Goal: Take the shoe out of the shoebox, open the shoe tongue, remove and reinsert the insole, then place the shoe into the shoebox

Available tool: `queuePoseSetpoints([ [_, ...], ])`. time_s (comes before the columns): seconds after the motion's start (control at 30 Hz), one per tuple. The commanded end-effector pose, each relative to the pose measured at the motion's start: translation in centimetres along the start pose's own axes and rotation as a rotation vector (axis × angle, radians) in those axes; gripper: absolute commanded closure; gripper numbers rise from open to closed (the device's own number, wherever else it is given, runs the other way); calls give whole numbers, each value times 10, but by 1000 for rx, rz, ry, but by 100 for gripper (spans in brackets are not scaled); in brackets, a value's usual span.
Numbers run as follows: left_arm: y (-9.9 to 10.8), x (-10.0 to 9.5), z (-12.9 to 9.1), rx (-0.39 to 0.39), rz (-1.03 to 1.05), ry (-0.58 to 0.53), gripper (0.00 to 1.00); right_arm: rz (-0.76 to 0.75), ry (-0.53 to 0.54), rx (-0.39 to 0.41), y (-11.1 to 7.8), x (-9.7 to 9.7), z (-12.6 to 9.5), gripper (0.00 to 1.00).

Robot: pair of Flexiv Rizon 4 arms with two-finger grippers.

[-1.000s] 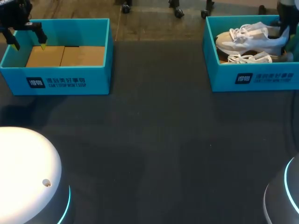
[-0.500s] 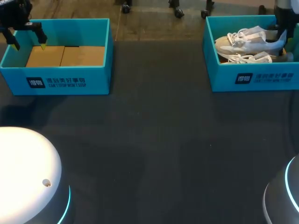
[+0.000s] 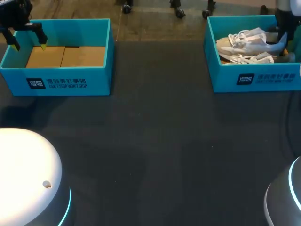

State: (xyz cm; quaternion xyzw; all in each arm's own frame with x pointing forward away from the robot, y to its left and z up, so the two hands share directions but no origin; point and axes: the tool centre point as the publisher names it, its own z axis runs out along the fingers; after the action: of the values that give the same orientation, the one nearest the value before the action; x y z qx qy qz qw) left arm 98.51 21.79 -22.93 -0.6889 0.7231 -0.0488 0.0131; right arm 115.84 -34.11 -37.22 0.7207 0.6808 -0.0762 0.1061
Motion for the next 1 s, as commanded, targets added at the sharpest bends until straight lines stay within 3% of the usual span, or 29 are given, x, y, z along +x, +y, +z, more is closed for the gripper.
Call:
queuePoseSetpoints([
  [0.03,0,0,0,1,0,-2,0,1,0,30,12,1,8,100],
  [0.33,0,0,0,1,0,-2,0,-3,7,38,15,1,12,100],
  [0.4,0,0,0,1,0,-2,0,-2,9,38,15,1,12,95],
  [0.43,0,0,0,1,0,-2,0,-1,10,36,15,-1,10,66],
  [0.5,0,0,0,1,0,-2,0,0,12,31,14,-2,6,38],
  [0.53,0,0,0,1,0,-2,0,0,13,26,14,-3,3,2],
  [0.73,0,0,0,1,0,-2,0,1,28,-10,9,-5,-17,0],
  [1.0,0,0,0,1,0,-2,0,-6,61,-61,-12,-5,-66,0],
])
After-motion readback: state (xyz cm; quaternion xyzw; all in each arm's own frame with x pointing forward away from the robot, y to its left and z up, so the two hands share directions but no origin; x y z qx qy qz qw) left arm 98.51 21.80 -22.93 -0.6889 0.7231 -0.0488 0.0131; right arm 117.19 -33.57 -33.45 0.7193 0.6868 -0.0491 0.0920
